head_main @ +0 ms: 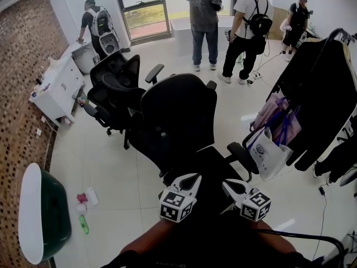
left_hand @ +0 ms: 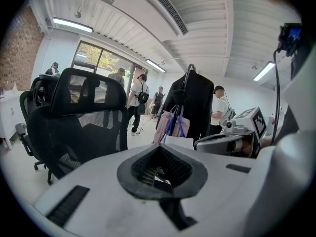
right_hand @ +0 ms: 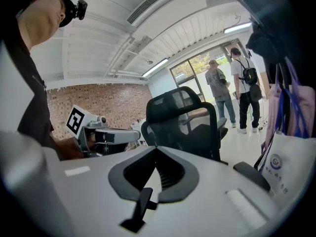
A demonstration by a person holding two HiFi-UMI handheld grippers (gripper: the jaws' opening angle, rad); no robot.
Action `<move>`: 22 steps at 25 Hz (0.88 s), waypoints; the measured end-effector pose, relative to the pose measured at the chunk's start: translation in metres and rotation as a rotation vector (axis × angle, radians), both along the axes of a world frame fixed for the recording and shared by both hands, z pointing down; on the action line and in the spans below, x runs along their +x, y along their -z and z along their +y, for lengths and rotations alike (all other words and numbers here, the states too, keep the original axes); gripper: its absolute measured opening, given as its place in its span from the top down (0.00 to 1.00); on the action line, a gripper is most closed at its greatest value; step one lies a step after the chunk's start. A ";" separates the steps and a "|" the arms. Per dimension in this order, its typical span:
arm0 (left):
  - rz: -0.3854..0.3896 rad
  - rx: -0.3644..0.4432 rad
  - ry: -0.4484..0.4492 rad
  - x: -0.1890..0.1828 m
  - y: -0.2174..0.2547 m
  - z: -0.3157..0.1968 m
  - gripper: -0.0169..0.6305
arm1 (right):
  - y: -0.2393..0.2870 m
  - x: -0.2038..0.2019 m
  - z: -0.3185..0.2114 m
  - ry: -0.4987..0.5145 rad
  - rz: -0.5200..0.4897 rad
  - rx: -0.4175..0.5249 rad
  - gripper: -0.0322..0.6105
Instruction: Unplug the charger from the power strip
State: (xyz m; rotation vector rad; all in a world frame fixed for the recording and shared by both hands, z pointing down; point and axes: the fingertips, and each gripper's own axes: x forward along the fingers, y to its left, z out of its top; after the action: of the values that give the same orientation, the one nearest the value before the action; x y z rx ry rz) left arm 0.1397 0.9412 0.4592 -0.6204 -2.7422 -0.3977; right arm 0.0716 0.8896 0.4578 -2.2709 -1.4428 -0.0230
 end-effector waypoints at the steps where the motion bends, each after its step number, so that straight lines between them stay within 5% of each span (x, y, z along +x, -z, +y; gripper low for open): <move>1: 0.000 0.001 0.000 0.000 0.000 0.000 0.96 | -0.001 0.000 0.000 0.001 0.005 0.000 0.95; 12: -0.009 0.006 -0.031 -0.005 0.002 -0.004 0.96 | -0.006 -0.010 -0.007 -0.035 -0.010 0.008 0.95; 22: -0.006 0.031 -0.313 -0.072 -0.006 -0.063 0.96 | -0.003 -0.069 -0.083 -0.310 -0.035 0.022 0.95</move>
State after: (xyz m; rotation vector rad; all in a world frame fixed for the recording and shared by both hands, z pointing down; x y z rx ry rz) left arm 0.0674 0.8783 0.4651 -0.1751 -2.7685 -0.3659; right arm 0.0029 0.8065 0.4609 -2.0150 -1.7874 0.0164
